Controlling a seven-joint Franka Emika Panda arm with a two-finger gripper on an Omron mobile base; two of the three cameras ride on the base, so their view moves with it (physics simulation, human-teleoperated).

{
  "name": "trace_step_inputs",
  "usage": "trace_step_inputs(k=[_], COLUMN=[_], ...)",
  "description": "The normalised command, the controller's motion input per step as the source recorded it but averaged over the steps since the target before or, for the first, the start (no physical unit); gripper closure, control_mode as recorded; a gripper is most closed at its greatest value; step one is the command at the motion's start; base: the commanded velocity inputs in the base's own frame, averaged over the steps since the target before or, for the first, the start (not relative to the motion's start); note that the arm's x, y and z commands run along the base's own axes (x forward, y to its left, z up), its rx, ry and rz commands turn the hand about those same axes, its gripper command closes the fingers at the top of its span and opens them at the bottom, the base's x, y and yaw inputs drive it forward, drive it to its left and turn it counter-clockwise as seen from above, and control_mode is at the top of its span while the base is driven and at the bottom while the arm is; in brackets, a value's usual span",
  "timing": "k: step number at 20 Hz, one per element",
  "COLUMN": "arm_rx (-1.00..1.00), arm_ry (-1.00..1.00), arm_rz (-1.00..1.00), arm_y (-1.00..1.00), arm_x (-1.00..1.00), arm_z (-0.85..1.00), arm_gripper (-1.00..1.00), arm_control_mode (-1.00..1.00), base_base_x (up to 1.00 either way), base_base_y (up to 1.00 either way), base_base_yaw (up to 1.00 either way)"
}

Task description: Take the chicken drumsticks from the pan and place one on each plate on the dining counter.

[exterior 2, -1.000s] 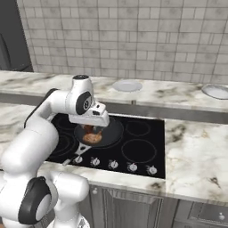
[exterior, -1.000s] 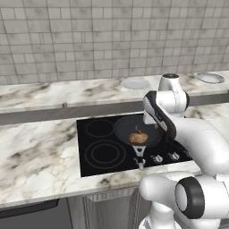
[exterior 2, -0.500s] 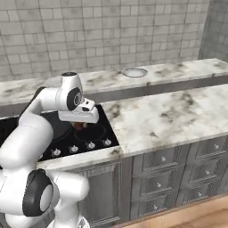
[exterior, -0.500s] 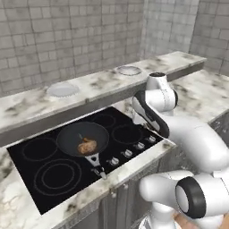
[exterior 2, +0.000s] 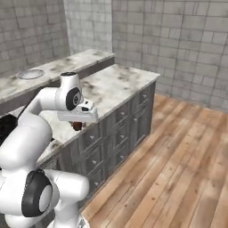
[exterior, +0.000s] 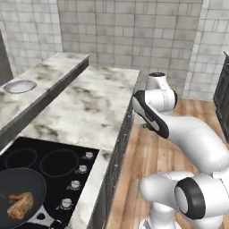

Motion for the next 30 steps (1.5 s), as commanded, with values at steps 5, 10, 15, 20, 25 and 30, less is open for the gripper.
trace_step_inputs(k=[5,10,15,20,25,30], arm_rx=[0.00,0.00,0.00,0.00,0.00,0.00], arm_ry=[0.00,0.00,0.00,0.00,0.00,0.00], arm_rz=[0.00,0.00,0.00,0.00,0.00,0.00], arm_y=[0.00,0.00,0.00,0.00,0.00,0.00], arm_x=[0.00,0.00,0.00,0.00,0.00,0.00], arm_z=[0.00,0.00,0.00,0.00,0.00,0.00], arm_gripper=[1.00,1.00,1.00,1.00,1.00,1.00], arm_control_mode=[1.00,1.00,1.00,1.00,1.00,1.00], base_base_x=[0.02,0.70,0.99,1.00,1.00,1.00], base_base_y=[0.04,0.10,0.27,0.39,0.38,0.39], base_base_yaw=[-1.00,-0.63,-0.30,-0.14,-0.04,0.02])
